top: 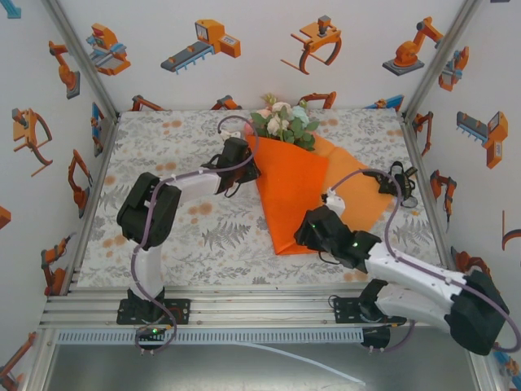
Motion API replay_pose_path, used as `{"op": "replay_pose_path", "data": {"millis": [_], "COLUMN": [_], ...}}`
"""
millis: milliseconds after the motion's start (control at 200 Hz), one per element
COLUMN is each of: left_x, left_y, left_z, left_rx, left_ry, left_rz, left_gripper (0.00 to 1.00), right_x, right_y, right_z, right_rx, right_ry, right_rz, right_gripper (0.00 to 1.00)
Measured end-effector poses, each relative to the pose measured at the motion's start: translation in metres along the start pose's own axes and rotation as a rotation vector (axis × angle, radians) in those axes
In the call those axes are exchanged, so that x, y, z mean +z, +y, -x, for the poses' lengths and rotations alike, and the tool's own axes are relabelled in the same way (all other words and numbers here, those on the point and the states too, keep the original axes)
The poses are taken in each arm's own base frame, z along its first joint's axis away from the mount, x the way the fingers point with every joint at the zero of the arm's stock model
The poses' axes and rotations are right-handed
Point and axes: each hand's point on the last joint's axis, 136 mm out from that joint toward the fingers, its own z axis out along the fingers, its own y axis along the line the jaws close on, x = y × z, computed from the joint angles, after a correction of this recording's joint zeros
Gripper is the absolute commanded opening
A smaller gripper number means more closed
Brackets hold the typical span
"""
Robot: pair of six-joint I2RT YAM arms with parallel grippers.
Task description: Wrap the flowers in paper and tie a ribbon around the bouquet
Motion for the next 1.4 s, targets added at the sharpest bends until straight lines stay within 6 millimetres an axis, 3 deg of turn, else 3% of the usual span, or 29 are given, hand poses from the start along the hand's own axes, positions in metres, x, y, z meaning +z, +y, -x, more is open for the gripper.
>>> {"op": "replay_pose_path", "data": {"millis": [170,235,330,461,561,666,756,836,931,1071,1167,1227,1402], "left_x": [0.01,0.011,0.011,-0.005,-0.029,-0.055,-0.06,-0.051,-0.027,0.01,0.024,0.028,0.047], "left_y": [0.011,0.015,0.019,0.027,0.025,0.008,-0.016,-0.031,-0.039,-0.014,0.011,0.019,0.033], "left_z": [0.0,0.0,0.002,0.016,0.035,0.048,0.043,0.021,-0.008,-0.029,-0.024,-0.009,0.034], "left_rx": [-0.012,-0.016,-0.02,-0.026,-0.034,-0.047,-0.059,-0.058,-0.048,-0.06,-0.092,-0.111,-0.162], "left_ry": [0.008,0.015,0.012,-0.01,-0.047,-0.077,-0.069,-0.023,0.042,0.099,0.101,0.076,0.007], "left_rz": [0.022,0.029,0.037,0.079,0.082,0.016,-0.051,-0.079,-0.075,-0.002,0.037,0.043,0.027], "left_gripper": [0.36,0.37,0.41,0.41,0.41,0.39,0.34,0.29,0.24,0.23,0.23,0.23,0.23], "right_x": [-0.016,-0.008,0.02,0.059,0.082,0.092,0.093,0.093,0.091,0.07,0.055,0.05,0.058], "right_y": [0.046,0.067,0.088,0.095,0.084,0.074,0.073,0.07,0.067,0.066,0.069,0.067,0.036], "right_z": [0.012,0.009,0.0,-0.008,-0.016,-0.027,-0.036,-0.043,-0.047,-0.04,-0.032,-0.032,-0.056], "right_rx": [-0.045,-0.065,-0.104,-0.156,-0.167,-0.174,-0.171,-0.167,-0.161,-0.142,-0.128,-0.125,-0.113], "right_ry": [-0.024,0.002,0.052,0.105,0.144,0.191,0.222,0.241,0.251,0.223,0.19,0.18,0.222], "right_rz": [0.104,0.16,0.166,0.105,0.067,0.06,0.085,0.099,0.102,0.132,0.171,0.182,0.118], "right_gripper": [0.49,0.49,0.49,0.49,0.49,0.49,0.49,0.49,0.49,0.49,0.49,0.49,0.49]}}
